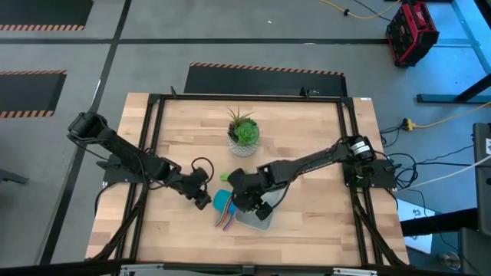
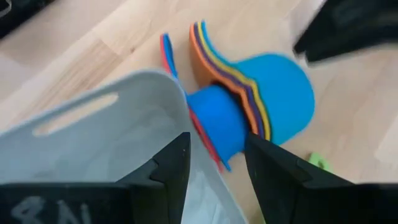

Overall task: Nest measuring cups in basket
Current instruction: Adjust the stacked measuring cups on the table

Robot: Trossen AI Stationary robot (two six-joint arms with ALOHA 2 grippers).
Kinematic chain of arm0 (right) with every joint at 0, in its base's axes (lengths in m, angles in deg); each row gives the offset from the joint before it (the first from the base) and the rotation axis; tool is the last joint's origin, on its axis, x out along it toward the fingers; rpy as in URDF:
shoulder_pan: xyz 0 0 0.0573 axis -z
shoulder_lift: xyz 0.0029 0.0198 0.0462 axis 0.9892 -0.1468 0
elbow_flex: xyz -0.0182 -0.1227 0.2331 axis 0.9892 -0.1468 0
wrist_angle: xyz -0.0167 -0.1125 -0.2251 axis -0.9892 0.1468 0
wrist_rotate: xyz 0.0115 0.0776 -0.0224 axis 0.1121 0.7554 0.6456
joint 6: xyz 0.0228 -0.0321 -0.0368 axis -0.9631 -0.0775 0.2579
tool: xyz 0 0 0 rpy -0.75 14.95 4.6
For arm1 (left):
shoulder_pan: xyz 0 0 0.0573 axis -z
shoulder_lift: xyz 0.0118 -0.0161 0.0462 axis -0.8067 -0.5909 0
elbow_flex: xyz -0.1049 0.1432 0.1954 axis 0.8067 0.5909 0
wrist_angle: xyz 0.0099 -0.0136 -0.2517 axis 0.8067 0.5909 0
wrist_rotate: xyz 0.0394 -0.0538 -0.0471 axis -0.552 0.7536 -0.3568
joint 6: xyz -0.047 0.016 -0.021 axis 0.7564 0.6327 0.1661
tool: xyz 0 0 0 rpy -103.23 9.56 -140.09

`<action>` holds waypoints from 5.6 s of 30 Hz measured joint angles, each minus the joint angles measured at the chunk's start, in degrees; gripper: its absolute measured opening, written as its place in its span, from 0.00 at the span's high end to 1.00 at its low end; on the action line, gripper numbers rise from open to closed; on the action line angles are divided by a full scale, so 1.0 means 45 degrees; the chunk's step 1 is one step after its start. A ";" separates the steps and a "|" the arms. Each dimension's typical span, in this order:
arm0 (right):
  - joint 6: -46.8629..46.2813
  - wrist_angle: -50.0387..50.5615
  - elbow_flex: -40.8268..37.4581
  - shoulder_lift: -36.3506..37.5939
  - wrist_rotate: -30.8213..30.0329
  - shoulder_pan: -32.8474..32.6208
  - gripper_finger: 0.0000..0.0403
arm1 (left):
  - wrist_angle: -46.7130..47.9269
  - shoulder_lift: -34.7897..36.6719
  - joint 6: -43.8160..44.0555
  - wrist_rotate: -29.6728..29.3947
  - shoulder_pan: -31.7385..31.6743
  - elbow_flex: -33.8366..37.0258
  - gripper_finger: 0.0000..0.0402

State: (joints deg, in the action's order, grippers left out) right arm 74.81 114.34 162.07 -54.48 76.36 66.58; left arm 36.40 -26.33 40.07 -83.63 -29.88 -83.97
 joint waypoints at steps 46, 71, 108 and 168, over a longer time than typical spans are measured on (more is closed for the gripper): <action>-0.0035 -0.1638 -0.0853 -0.0248 -0.0429 -0.0053 0.61 | -0.2247 -0.0056 0.2005 -0.0391 0.1900 -0.0130 0.63; -0.0005 -0.0385 -0.0328 -0.0243 -0.0453 -0.0068 0.61 | 0.3971 -0.4841 0.0874 -0.1570 0.2707 -0.6917 0.63; -0.0005 -0.0046 -0.0314 -0.0219 -0.0439 -0.0068 0.61 | 0.4331 -0.4925 0.0364 -0.0940 0.2084 -0.6917 0.20; 0.0015 0.0281 -0.0314 -0.0219 -0.0444 -0.0068 0.61 | 0.2808 -0.7325 0.0353 -0.2698 0.2132 -0.6907 0.22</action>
State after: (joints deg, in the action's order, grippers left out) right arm 74.87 115.61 160.66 -55.47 74.36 66.27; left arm 49.03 -59.29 41.66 -95.77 -20.28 -115.05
